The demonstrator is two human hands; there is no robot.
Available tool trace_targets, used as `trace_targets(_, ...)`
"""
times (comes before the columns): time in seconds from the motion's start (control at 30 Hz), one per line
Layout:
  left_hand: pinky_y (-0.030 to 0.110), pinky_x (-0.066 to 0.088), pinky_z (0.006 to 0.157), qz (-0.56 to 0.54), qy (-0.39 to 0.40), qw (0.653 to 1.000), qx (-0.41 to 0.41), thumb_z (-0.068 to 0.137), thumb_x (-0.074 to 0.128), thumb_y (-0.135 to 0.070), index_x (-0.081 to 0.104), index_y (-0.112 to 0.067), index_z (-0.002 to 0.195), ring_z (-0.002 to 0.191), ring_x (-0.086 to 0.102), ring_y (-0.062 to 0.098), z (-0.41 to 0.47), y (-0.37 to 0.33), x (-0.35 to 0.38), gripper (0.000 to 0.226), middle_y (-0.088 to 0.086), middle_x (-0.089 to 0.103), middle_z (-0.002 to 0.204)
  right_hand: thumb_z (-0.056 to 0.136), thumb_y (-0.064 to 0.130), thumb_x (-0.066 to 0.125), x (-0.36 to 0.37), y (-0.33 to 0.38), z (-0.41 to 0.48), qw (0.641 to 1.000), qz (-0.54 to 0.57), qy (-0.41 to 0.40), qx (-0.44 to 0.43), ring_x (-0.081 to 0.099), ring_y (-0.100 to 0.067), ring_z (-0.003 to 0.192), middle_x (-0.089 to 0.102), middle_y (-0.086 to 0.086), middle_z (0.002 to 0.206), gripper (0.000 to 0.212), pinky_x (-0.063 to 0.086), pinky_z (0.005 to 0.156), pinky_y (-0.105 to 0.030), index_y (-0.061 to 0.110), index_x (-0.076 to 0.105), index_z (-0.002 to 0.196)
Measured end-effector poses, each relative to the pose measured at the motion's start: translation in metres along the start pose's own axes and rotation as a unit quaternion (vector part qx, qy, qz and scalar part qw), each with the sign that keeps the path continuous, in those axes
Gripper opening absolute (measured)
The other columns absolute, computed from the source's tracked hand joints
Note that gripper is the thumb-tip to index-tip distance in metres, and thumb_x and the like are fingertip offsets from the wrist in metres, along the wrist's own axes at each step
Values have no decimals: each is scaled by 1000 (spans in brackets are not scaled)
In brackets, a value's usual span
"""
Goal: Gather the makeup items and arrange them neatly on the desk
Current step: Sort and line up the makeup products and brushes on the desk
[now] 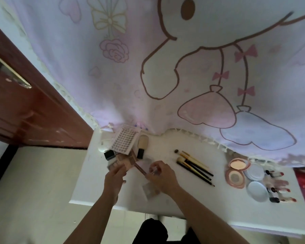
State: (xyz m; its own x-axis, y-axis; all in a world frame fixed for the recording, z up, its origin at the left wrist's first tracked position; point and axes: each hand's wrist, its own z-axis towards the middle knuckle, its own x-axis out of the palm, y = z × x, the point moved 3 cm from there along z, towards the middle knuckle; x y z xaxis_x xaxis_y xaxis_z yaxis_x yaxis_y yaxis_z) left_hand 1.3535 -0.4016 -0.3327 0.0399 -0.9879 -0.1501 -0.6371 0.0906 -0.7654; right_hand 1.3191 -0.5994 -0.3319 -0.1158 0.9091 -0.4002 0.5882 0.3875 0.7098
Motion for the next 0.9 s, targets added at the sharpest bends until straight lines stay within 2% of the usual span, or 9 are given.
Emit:
trace_targets(0.07, 38, 49, 79, -9, 63, 998, 6, 93, 63, -21, 69, -21, 109, 104, 60, 26, -7, -11, 22, 17, 10, 66, 115, 80, 27, 76, -29, 2, -9, 990, 136, 23, 29, 69, -13, 77, 72, -3, 92, 20, 57, 74, -35, 25, 68, 98)
trace_targets(0.17, 36, 46, 80, -31, 154, 988, -12, 78, 75, -35, 66, -17, 119, 107, 59, 24, -20, -29, 61, 45, 8, 67, 118, 84, 19, 73, -69, 4, -25, 971, 237, 35, 14, 67, -4, 74, 72, 1, 94, 23, 52, 64, -19, 16, 69, 107)
trace_targets(0.23, 37, 45, 85, -27, 219, 975, -17, 72, 79, -42, 65, -18, 122, 112, 58, 23, -29, -43, 87, 57, 2, 69, 119, 77, 28, 74, -90, 2, -36, 965, 259, 28, -4, 64, -3, 81, 72, 8, 93, 31, 46, 72, -20, 19, 70, 107)
trace_targets(0.33, 35, 42, 84, -23, 303, 953, -7, 75, 76, -42, 70, -18, 118, 111, 57, 18, -41, -60, 121, 49, -3, 70, 117, 70, 33, 73, -114, -6, -46, 964, 266, 15, -25, 62, -8, 89, 74, 8, 98, 37, 44, 81, -26, 23, 72, 106)
trace_targets(0.47, 35, 41, 85, 2, 337, 941, 10, 64, 81, -45, 66, -15, 124, 110, 58, 19, -50, -71, 151, 68, 5, 69, 121, 71, 26, 74, -139, -17, -58, 955, 293, -7, -41, 66, -16, 95, 72, -13, 110, 38, 51, 83, -23, 17, 73, 109)
trace_targets(0.63, 36, 44, 81, -23, 352, 935, 20, 79, 71, -22, 73, -6, 102, 98, 63, 26, -60, -74, 181, 28, 17, 71, 105, 74, 31, 77, -156, -31, -70, 953, 296, -18, -61, 70, -15, 98, 75, -7, 106, 43, 51, 80, -20, 17, 70, 114)
trace_targets(0.73, 39, 47, 82, -20, 365, 930, 35, 69, 72, -24, 71, -2, 95, 92, 64, 29, -68, -78, 193, 34, 19, 70, 98, 87, 25, 75, -159, -35, -75, 954, 289, -34, -72, 71, -12, 97, 76, -3, 104, 32, 52, 79, -18, 19, 68, 117)
trace_targets(0.8, 37, 52, 80, -11, 371, 928, 43, 63, 72, -27, 69, 0, 91, 87, 67, 28, -70, -78, 196, 39, 19, 70, 94, 88, 26, 74, -159, -37, -76, 956, 278, -50, -83, 71, -15, 99, 76, -4, 104, 32, 54, 84, -23, 21, 69, 119)
trace_targets(0.9, 32, 56, 73, -8, 377, 925, 48, 69, 62, -17, 62, 4, 94, 82, 68, 25, -72, -77, 200, 33, 19, 68, 89, 80, 47, 77, -158, -41, -74, 963, 241, -63, -103, 68, -30, 102, 73, -11, 103, 38, 53, 96, -46, 34, 72, 116)
